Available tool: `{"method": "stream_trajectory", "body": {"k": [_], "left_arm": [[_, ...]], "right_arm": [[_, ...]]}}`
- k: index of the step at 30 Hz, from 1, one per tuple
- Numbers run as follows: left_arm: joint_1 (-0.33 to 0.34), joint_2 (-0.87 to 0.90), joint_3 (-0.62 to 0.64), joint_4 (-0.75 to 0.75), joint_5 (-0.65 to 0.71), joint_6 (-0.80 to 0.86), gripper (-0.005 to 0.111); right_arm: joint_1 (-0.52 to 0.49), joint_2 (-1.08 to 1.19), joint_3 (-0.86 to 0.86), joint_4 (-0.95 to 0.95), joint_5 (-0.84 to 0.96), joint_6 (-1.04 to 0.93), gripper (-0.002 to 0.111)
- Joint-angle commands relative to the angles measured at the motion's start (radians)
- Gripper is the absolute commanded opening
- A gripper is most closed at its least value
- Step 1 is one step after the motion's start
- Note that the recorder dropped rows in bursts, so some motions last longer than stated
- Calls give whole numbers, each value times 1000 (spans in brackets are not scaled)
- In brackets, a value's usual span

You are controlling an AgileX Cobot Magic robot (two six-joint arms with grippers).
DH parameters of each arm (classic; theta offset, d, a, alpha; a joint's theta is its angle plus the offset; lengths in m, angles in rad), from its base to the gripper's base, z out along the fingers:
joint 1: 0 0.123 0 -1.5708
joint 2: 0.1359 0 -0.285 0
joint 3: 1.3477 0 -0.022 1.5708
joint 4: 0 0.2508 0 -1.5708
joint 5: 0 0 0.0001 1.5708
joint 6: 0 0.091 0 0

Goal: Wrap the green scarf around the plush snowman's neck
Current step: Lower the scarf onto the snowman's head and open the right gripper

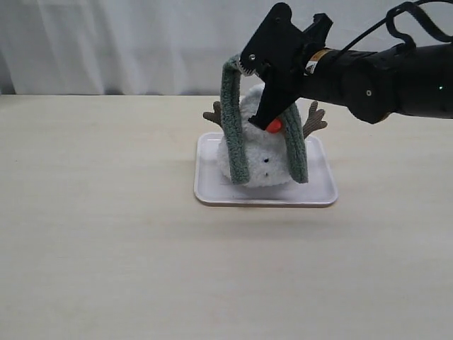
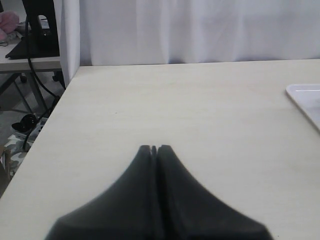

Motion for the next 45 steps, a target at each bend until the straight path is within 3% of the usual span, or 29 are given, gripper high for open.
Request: {"method": "stream_trajectory", "body": {"k": [1,11,16,21,24,27,32,34,40,45], "left_arm": [[-7,-2,2,-5,-13,1,0],[-7,-2,2,-5,-13,1,0],[-7,-2,2,-5,-13,1,0],[-7,-2,2,-5,-13,1,0],[-7,-2,2,-5,-13,1,0],[-7,-2,2,-5,-13,1,0],[-7,-2,2,-5,-13,1,0],[-7,-2,2,-5,-13,1,0],[-7,-2,2,-5,-13,1,0],[-7,-2,2,-5,-13,1,0]], "right_arm": [[-5,-1,-3,-6,29,-32,4],[-57,-1,-3,-6,-12,-201,4],[-105,-1,-3,114,15,-195,5],[-108,2,-3,114,68,-195,5],[-113,14,-3,148,79,-195,16],[-113,32,-3,221,67,-195,35],[-113,34,-3,356,82,-182,51],[-113,34,-16,391,118,-180,54],[-113,50,-156,421,464,-85,54],[-115,46,-228,391,553,13,54]]}}
